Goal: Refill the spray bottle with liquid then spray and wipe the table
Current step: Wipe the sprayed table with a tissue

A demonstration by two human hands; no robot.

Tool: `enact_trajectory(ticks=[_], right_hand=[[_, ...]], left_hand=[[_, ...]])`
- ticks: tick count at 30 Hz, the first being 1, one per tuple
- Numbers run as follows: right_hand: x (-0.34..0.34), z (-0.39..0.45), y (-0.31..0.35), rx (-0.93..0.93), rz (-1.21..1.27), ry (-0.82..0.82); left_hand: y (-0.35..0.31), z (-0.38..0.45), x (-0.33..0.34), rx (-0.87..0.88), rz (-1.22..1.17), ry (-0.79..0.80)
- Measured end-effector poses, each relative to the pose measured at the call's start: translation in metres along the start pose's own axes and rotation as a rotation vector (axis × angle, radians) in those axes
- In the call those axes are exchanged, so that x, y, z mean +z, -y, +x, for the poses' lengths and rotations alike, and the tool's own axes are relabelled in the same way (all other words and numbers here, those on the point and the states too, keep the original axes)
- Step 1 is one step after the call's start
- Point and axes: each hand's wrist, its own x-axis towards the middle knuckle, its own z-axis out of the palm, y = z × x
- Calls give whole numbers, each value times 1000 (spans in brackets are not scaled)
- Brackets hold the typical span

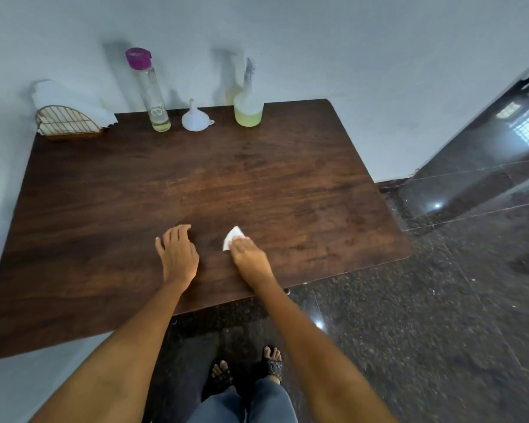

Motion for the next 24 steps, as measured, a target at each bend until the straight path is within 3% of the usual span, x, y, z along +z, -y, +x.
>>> enact_trajectory(ticks=[3,6,9,11,16,18,20,24], right_hand=[[-13,-34,-80,207,-100,-135],[-41,-83,-159,640,22,-225],[-53,-95,-185,877,103,-311],[-49,-82,-161,885,138,-318],[-26,-33,-80,292,39,-175],[-32,-31,-96,239,95,-227],[-41,-40,-136,296,-24,-229],[-67,-67,-222,839,113,-350]], left_hand=[[-19,-5,6,43,-15,16],[-39,-14,16,103,-29,29],[-54,-19,23,148,-26,45],[-63,-20,25,159,-30,56],[-75,-12,25,203,7,70],[-77,-6,27,192,23,65],[-81,-1,31,152,21,49],[-98,-3,43,125,-1,52]])
